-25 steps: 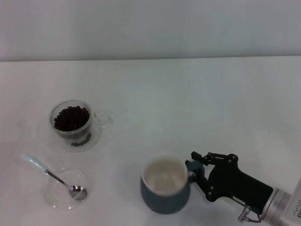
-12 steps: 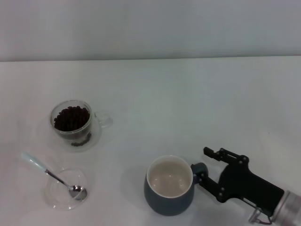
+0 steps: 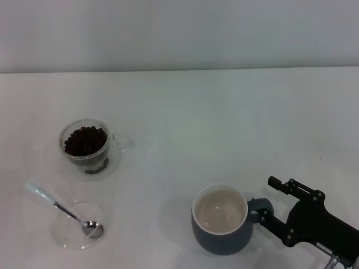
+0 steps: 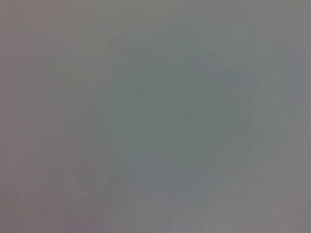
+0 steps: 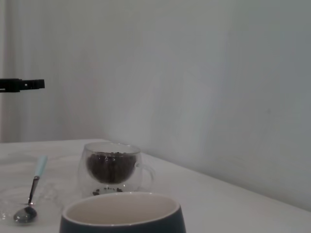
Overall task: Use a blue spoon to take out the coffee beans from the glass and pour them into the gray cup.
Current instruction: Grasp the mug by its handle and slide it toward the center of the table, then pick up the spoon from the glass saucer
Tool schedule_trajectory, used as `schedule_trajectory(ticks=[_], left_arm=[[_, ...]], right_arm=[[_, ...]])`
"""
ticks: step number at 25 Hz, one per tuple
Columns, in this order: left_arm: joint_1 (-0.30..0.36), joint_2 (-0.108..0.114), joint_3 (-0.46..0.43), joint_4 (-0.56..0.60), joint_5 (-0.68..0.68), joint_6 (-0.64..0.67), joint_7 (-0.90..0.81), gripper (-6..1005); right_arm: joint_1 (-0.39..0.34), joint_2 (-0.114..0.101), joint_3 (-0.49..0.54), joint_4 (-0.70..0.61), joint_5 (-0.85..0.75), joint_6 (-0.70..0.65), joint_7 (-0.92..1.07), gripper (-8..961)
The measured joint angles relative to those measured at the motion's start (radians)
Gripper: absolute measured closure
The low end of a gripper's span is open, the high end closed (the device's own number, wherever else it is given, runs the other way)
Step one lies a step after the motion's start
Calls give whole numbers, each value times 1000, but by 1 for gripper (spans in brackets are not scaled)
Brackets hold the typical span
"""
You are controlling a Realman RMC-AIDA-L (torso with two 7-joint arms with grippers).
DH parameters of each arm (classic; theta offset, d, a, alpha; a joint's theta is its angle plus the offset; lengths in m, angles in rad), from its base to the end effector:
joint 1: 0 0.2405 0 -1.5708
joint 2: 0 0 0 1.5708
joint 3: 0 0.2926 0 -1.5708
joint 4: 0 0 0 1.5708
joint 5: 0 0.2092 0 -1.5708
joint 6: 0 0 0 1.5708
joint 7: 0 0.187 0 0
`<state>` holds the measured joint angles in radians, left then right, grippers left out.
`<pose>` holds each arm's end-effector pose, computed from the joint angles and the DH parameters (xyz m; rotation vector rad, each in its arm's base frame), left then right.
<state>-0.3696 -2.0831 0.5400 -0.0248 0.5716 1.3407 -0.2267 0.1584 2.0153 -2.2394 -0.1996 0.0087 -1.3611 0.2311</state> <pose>-0.4222 0.3351 0.0374 -1.1972 -0.6199 -0.6656 0.3573 0.2396 -0.1010 -2.2257 0.3358 0.6966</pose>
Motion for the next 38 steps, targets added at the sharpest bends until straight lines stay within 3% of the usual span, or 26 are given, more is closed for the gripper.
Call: schedule_trajectory(ticks=[7, 23, 38], left_arm=[[0, -3, 0, -30, 0, 69, 0, 110], [-10, 1, 0, -36, 2, 48, 1, 111], [11, 3, 2, -34, 24, 43, 4, 111]], right_arm=[[28, -4, -1, 8, -6, 9, -1, 365], [11, -1, -30, 17, -11, 77, -4, 365], [-53, -4, -35, 76, -5, -76, -15, 364]])
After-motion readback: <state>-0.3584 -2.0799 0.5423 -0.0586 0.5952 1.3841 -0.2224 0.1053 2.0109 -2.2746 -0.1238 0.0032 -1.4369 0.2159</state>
